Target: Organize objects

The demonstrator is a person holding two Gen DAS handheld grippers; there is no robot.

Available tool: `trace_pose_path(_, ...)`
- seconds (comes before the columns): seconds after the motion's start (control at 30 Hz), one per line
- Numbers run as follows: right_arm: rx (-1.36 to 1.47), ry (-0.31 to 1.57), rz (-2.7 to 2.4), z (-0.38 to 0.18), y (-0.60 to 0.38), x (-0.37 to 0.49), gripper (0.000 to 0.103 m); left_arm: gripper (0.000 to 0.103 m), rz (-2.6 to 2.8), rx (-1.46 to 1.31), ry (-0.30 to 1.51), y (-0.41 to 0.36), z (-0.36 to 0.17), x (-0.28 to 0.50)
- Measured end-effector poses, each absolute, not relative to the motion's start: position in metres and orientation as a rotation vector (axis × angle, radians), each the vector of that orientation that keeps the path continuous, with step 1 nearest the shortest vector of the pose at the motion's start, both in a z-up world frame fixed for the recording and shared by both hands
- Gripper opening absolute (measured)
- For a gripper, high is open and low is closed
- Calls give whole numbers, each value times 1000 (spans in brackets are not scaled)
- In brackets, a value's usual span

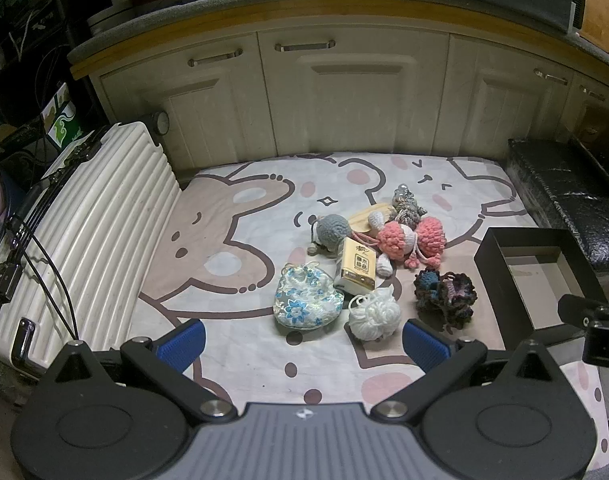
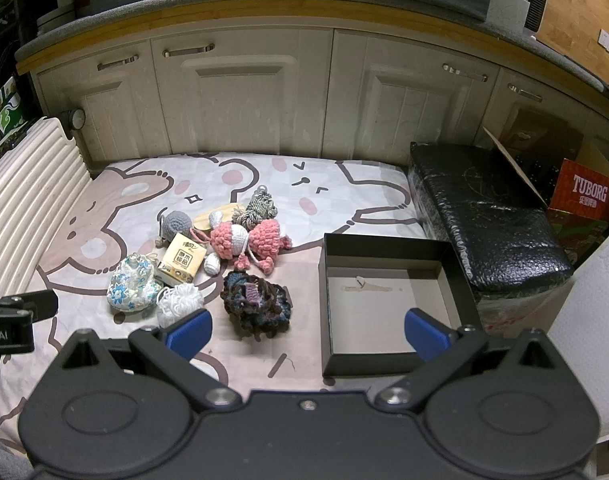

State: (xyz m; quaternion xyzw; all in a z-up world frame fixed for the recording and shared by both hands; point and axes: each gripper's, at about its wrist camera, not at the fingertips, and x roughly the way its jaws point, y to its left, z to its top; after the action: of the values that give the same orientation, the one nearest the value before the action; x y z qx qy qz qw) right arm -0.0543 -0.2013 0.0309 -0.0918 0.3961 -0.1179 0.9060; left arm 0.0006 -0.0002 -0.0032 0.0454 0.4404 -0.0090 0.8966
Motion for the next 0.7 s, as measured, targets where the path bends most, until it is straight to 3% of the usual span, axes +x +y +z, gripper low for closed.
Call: trace_pose_path(0.7, -191, 818, -242, 30, -201, -54, 103, 103, -63, 85, 910, 0, -3, 0)
